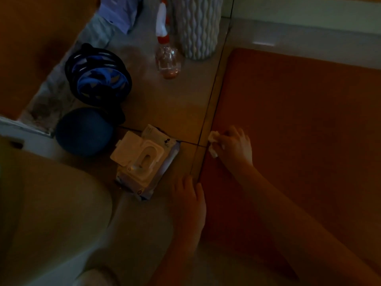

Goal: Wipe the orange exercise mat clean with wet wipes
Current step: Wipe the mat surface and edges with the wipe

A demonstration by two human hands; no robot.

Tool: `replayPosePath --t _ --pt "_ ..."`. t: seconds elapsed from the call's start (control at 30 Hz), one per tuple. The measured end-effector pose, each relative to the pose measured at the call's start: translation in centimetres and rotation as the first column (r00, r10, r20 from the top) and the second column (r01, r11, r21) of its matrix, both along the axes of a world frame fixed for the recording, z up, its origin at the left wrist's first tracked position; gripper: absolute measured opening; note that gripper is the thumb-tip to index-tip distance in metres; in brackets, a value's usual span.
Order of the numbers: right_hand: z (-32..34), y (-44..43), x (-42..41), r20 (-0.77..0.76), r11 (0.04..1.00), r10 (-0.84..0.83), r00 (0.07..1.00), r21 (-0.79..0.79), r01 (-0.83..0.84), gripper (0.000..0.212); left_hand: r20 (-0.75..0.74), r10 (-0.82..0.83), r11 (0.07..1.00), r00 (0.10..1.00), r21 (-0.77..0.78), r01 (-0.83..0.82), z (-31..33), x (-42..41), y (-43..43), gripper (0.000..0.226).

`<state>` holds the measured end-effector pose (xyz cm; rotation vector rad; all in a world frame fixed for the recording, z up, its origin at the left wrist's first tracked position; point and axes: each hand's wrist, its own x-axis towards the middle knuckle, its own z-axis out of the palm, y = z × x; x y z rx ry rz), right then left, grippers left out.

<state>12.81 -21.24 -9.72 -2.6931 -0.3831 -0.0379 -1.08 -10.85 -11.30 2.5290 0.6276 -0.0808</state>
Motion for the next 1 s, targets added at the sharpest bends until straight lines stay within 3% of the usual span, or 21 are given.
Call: replayPosePath --t 0.07,0.13,0.2,0.3,0.43,0.5,0.63,0.83,1.0 --pt "-0.6 0.3 -0.3 0.003 0.998 0.028 1.0 0.056 -0.028 0.015 -0.055 -0.007 0.994 0.998 0.106 0.013 -0.3 0.3 -0.8 0.048" --pt "-1.2 0.3 -1.6 -0.001 0.983 0.159 0.987 0.092 -0.158 0.02 -0.122 0.001 0.982 0.993 0.187 0.022 -0.4 0.2 -1.4 0.045" --pt "-1.3 -0.2 -2.1 -0.006 0.953 0.296 0.955 0.071 -0.294 0.022 -0.156 0.02 0.974 0.988 0.224 0.016 -0.7 0.4 -1.7 0.045" --pt "-1.2 -0.6 0.4 0.019 0.936 0.353 0.936 -0.014 -0.352 0.016 -0.145 0.057 0.975 0.988 0.223 -0.023 -0.8 1.8 -2.0 0.044" --pt "-0.9 -0.2 6.1 0.055 0.956 0.272 0.961 -0.126 -0.264 0.013 -0.138 0.072 0.972 0.988 0.23 -0.038 -0.6 3.8 -2.4 0.041" --pt "-0.6 -0.2 9.0 0.033 0.973 0.155 0.987 -0.177 -0.147 0.025 -0.107 0.08 0.974 0.991 0.219 -0.055 -0.8 4.0 -2.6 0.04" --pt "-0.3 0.3 11.5 0.012 0.989 0.079 0.997 -0.127 -0.077 0.028 -0.018 0.096 0.976 0.995 0.198 -0.09 -1.8 3.7 -2.5 0.042" --pt "-0.2 -1.7 8.7 -0.068 0.881 0.456 0.888 -0.108 -0.46 0.017 0.094 0.127 0.964 0.987 0.223 -0.145 -2.7 3.6 -2.6 0.042" --pt "0.3 -0.9 12.4 -0.123 0.829 0.487 0.865 -0.245 -0.502 0.021 0.123 0.127 0.954 0.984 0.255 -0.155 -3.1 3.8 -2.7 0.04"
